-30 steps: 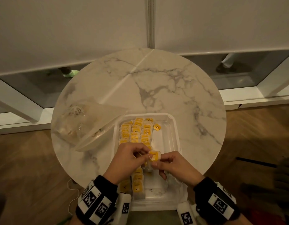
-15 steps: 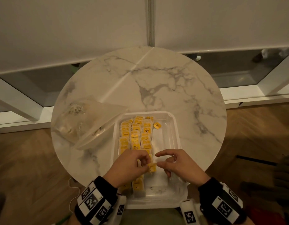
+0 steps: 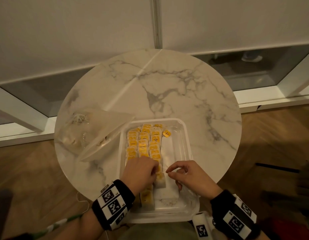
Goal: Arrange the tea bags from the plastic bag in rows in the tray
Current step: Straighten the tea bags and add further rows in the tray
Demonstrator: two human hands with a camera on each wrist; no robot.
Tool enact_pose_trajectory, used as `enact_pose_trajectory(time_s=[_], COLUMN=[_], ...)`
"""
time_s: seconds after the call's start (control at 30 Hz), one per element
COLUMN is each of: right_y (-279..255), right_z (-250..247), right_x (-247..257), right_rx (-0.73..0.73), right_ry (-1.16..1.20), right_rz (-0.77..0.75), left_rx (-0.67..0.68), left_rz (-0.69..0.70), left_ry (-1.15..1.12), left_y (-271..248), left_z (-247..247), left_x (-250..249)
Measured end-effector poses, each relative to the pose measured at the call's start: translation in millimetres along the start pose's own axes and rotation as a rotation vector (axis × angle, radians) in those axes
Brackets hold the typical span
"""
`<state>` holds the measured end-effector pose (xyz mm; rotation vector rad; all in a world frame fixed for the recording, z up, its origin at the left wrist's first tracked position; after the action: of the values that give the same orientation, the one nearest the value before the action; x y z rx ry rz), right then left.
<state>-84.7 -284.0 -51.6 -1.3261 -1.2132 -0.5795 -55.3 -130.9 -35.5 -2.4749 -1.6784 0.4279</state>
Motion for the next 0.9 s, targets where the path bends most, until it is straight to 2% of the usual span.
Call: enact_pose_trajectory(time_s=[0.27,0.43,0.53,0.63,0.77,0.9], right_y=[1.8,2.7,3.5,4.8,6.6,7.9], right_z=[-2.1,-3.6,-4.9,-4.5,-2.7,-2.3], right_x=[-3.7,-7.3,-6.5,-6.7,-10.1,-9.8], right_rx=[-0.002,-0.012,-0.016,-0.005,0.014,0.007], right_ry=[0.038,0.073,0.078,0.089,0.053,0.053], right_rz=[0.007,0.017,0.009,0.008,0.019,0.027], left_rx=[0.035,0.014,0.128,0.248,0.259,0.214], left_rz=[-0.018,0.022,0.129,0.191,0.158,0.123], left_ry=[0.069,-0.008,-0.081,-0.055,0.006,-0.037], left_y=[12.7,4.5,-7.5,-16.2,-11.3,-5.7], left_z=[-2.9,-7.6,1.1,12.4,19.3,17.5], left_x=[-0.7,-8.4,-19.3,-25.8,-18.5,-12.7])
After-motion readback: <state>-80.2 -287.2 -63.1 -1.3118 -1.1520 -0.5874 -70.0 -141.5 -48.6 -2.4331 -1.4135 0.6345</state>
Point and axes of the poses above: each hand's wrist, its own y-axis towards the middle knuckle, its own z-axis out of the palm, x = y × z, the point moved 6 cm from there along y, towards the middle knuckle, and after that the axes turned 5 degrees about -x, right-handed, at the moved point
